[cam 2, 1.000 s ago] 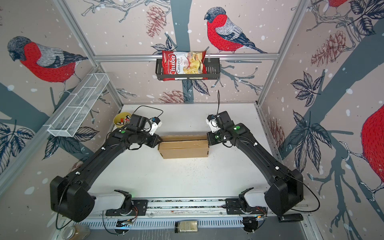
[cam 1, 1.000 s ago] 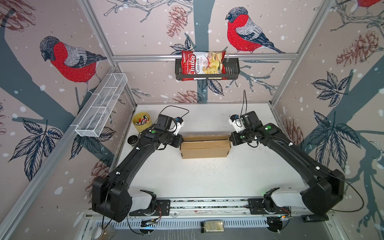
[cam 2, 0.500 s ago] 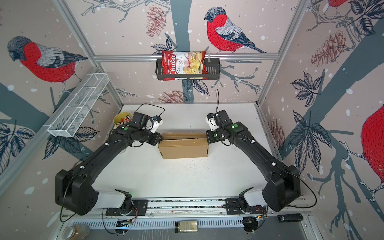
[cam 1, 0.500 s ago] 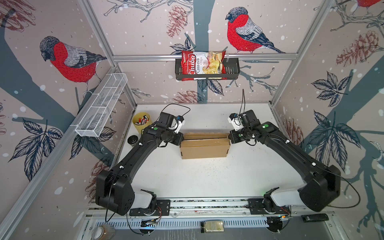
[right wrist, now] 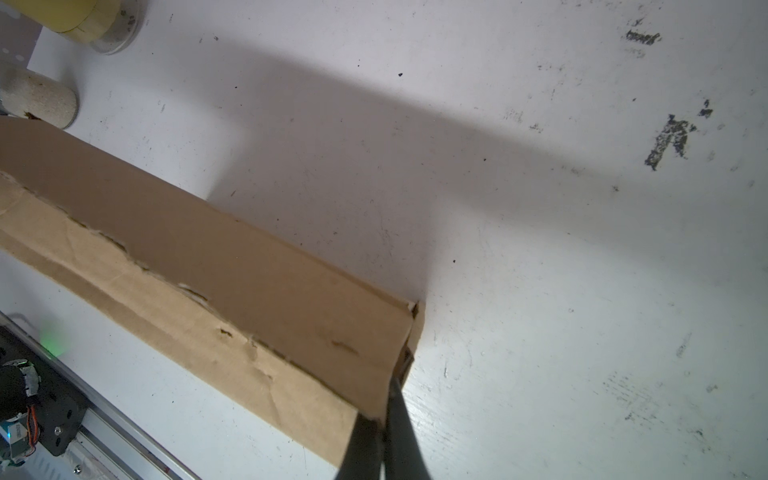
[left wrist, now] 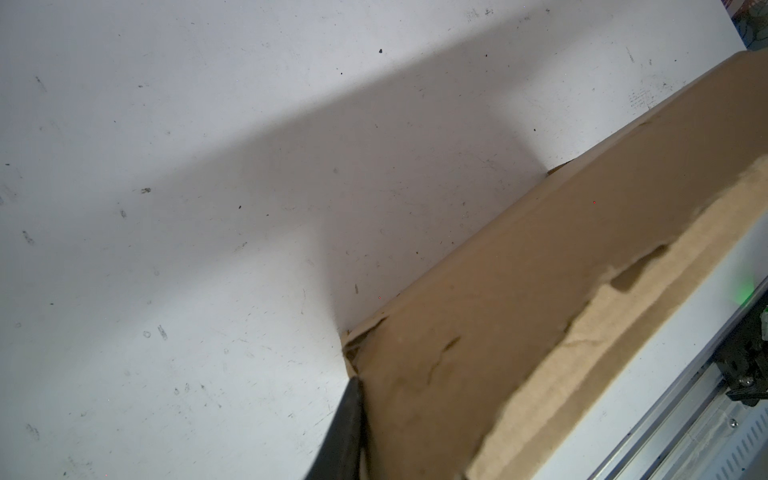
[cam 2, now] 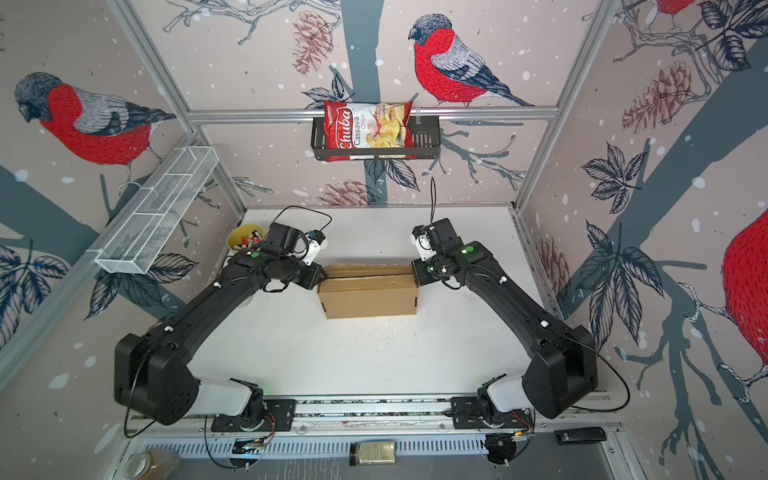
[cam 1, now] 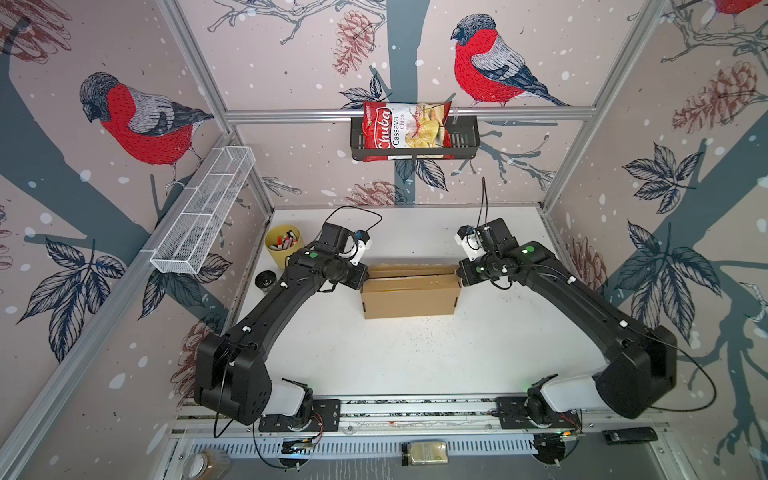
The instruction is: Fold the paper box
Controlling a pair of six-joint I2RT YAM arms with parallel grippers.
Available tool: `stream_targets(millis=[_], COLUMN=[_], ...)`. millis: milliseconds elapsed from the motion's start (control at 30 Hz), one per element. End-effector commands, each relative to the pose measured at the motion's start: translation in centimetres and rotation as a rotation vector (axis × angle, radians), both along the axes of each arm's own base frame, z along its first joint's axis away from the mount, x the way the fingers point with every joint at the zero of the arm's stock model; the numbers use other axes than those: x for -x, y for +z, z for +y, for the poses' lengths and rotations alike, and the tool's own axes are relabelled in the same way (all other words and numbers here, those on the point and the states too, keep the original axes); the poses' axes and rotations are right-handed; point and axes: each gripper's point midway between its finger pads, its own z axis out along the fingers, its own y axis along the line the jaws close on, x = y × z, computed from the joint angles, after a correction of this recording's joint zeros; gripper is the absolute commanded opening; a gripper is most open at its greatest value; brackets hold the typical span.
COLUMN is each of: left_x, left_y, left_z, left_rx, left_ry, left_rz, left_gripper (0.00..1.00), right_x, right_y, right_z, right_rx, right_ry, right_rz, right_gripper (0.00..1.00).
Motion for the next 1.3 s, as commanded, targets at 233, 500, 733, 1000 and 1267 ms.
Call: stream_targets(millis=[233,500,733,1000,1267], left_x=[0.5,1.4,2.8,2.1,0.6], left_y=[0.3,2.3,1.9,2.0,1.7], left_z=[-0.1,0.7,2.2,2.7,2.6], left_rx=[0.004,0.009,-0.02,-0.05,-0.084], left_ry=[-0.009,0.023,0.073,0.093,0.096], left_rz=[0.014,-0.024,-0.057,-0.076,-0.065], left_gripper=[0.26,0.49,0.49,0.43,0.32], right_x=[1.3,0.9,0.9,0.8,1.0], right_y=[-1.6,-1.0,-1.1,-1.0,-1.0], right_z=[-0.9,-0.5,-0.4,-0.3,-0.2], right_rx=[0.069,0.051,0.046,0.04,0.027], right_ry=[-0.009,-0.006,0.0,0.004,0.005], right_rz=[0.061,0.054,0.06,0.06,0.064], right_gripper=[0.0,0.0,0.0,0.0,0.0])
